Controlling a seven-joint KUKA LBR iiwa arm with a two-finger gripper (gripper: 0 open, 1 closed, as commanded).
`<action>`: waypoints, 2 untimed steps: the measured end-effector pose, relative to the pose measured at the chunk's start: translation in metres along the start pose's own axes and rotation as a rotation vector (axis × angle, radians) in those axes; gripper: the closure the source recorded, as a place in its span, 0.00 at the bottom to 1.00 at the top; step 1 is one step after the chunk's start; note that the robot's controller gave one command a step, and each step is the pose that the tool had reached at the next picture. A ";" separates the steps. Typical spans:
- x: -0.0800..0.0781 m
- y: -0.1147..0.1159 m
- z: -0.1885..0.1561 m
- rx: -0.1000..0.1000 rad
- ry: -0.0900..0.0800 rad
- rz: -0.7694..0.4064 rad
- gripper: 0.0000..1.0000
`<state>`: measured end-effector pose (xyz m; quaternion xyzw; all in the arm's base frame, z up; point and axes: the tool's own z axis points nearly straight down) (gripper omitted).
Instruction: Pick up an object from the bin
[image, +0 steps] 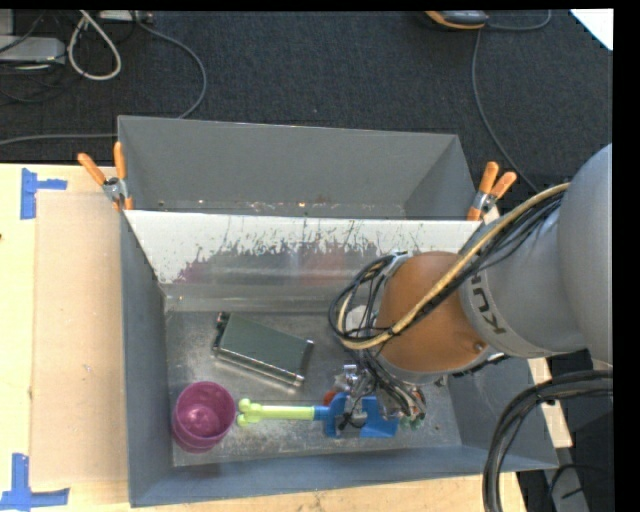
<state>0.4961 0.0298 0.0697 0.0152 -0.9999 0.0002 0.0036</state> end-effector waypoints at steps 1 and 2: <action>0.002 -0.002 0.000 0.000 0.001 -0.006 1.00; -0.042 -0.047 -0.001 -0.001 0.000 -0.319 1.00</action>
Offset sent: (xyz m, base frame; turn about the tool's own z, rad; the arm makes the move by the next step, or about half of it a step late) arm 0.0435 -0.0467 0.0003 -0.3174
